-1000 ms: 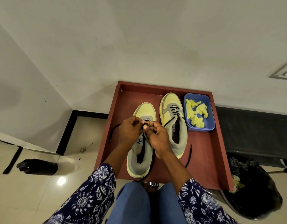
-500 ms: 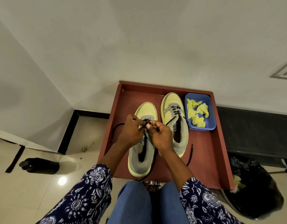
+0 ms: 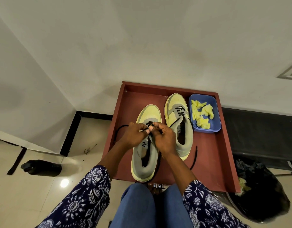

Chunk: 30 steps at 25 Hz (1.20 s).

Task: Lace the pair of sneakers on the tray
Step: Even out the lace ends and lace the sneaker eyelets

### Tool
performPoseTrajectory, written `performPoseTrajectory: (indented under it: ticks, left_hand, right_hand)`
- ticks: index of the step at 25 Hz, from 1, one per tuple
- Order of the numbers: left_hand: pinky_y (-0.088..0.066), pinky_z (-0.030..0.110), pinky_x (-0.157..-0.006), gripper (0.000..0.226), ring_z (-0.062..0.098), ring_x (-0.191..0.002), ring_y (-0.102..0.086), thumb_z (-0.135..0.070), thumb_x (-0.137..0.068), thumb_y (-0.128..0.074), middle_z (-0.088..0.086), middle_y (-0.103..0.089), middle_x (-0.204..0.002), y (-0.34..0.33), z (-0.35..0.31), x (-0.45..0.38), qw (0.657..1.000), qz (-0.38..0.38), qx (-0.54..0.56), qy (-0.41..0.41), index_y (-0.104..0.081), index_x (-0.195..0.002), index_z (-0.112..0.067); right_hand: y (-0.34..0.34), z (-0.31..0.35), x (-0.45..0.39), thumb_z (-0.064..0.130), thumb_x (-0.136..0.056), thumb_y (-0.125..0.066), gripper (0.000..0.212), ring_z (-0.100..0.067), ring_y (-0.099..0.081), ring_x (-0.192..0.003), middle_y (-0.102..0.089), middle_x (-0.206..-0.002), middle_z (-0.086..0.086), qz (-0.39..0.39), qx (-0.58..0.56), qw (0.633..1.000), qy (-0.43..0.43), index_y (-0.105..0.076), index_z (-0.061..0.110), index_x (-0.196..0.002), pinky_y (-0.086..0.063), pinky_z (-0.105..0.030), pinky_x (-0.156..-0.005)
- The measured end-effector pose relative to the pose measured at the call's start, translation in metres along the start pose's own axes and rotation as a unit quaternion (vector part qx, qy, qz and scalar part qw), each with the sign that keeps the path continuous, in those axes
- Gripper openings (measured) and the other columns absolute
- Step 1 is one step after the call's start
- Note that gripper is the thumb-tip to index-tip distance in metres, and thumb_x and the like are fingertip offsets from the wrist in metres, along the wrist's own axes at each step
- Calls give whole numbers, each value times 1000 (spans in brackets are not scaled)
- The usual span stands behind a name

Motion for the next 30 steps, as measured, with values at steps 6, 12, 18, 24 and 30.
performPoseTrajectory:
  ticks: [6, 12, 18, 24, 30]
  left_hand:
    - [-46, 48, -92, 20, 30, -88, -58, -15, -94, -49, 20, -62, -95, -8, 5, -1, 977, 65, 178, 98, -60, -103, 0]
    - [-47, 41, -86, 12, 21, -86, -55, -13, -95, -46, 8, -59, -87, -8, 2, -1, 991, 36, 119, 54, -57, -90, -13]
    - [-45, 21, -74, 17, 13, -84, -57, -10, -89, -57, 5, -65, -92, 1, -8, 5, 997, -72, 8, -21, -63, -104, -4]
    - [-39, 19, -62, 15, 6, -67, -48, -22, -87, -62, -6, -52, -74, 2, -2, 7, 995, -102, -11, 5, -53, -90, -10]
    - [-40, 34, -62, 42, 21, -63, -49, -37, -89, -56, 12, -53, -67, 0, 10, 6, 998, -53, -27, 28, -58, -79, 3]
  right_hand:
    - [-3, -4, -2, 18, -88, -62, 18, -11, -62, -90, -67, -94, 2, 14, -52, 998, -36, -68, 10, -103, -51, -32, -89]
    - [-4, -4, -3, 18, -87, -62, 19, -11, -63, -87, -68, -90, 1, 15, -36, 999, -32, -68, 10, -103, -52, -30, -86]
    - [-3, -3, -4, 20, -88, -61, 14, -7, -55, -65, -62, -69, 5, 8, -21, 999, -43, -68, 8, -92, -48, -27, -70]
    - [-9, -11, -8, 19, -89, -58, 10, -18, -60, -78, -68, -85, -9, 32, -71, 992, -95, -64, 12, -87, -51, -44, -84]
    - [-10, -11, -8, 19, -90, -57, 15, -17, -60, -79, -66, -82, -5, 37, -101, 988, -116, -58, 23, -75, -51, -42, -84]
Point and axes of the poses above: each hand's wrist, its own x-axis away from the middle knuckle, its own y-axis out of the back of the hand, z = x × y, the point moved 4 cm from there along -x, towards the middle knuckle
